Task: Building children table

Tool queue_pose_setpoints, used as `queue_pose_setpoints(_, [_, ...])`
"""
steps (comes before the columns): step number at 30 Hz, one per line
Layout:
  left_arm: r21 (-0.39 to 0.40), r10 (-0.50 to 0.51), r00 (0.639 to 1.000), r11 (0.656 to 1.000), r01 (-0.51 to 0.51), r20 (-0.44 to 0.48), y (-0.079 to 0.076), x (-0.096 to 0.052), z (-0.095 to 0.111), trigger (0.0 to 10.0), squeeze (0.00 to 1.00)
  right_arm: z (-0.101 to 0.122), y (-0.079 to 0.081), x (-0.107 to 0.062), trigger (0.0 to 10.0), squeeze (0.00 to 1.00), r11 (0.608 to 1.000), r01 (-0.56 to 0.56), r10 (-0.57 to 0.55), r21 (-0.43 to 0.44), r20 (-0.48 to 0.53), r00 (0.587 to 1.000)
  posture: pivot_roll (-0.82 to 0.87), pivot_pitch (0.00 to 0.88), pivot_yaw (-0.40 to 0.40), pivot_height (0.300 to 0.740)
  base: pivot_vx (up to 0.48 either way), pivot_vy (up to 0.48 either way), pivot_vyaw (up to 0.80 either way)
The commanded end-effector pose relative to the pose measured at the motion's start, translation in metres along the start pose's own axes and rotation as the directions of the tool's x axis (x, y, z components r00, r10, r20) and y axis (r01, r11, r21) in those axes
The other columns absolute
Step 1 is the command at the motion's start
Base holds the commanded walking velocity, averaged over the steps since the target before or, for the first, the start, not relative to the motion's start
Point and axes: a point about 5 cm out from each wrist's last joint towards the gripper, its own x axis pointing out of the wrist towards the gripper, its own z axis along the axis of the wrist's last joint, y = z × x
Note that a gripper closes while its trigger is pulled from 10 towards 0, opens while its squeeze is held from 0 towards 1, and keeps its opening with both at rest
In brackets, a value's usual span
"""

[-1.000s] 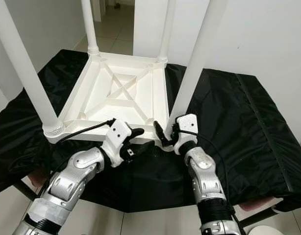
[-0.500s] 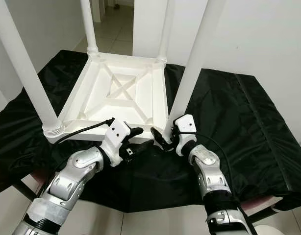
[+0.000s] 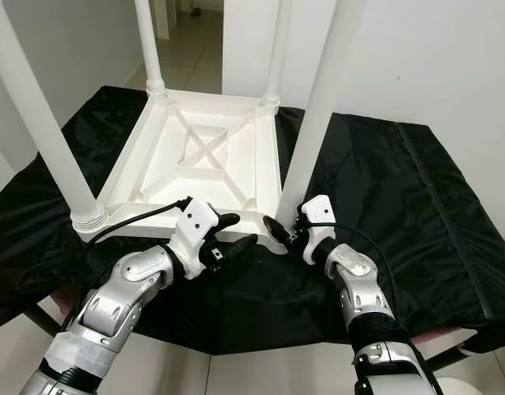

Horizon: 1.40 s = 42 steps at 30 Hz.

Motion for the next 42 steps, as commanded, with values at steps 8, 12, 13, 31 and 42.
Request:
queue_pose_setpoints(8, [0.010,0.028,1.000,1.000,-0.028,-0.005,0.001,0.002,0.002,10.0,0.00,-0.006,-0.001,-0.002,10.0,0.00,1.000,0.004,-0.003,0.014,-0.030,1.000,0.08,0.000,-0.047,0.740,0.000,0.000,0.00])
queue_pose_setpoints(12, [0.007,0.035,0.999,0.999,-0.035,-0.005,0.001,0.002,0.002,10.0,0.00,-0.005,0.001,-0.001,10.0,0.00,0.999,0.044,-0.043,0.031,-0.026,0.999,0.08,0.000,-0.047,0.740,0.000,0.000,0.00])
queue_pose_setpoints(13, [0.007,0.035,0.999,0.999,-0.035,-0.005,0.001,0.002,0.002,10.0,0.00,-0.005,0.001,-0.001,10.0,0.00,0.999,0.044,-0.043,0.031,-0.026,0.999,0.08,0.000,-0.047,0.740,0.000,0.000,0.00])
queue_pose_setpoints(31, [-0.004,0.032,0.999,0.999,-0.032,-0.014,-0.001,0.000,-0.002,10.0,0.00,0.006,0.021,-0.003,10.0,0.00,0.654,0.738,-0.747,0.168,-0.010,0.664,0.07,0.000,-0.048,0.740,0.000,0.000,0.00])
queue_pose_setpoints(42, [-0.009,0.025,1.000,1.000,-0.025,-0.014,-0.004,0.001,-0.002,10.0,0.00,0.012,0.048,0.011,10.0,0.00,0.680,0.703,-0.717,0.208,-0.011,0.697,0.07,0.000,-0.055,0.740,0.000,0.000,0.00])
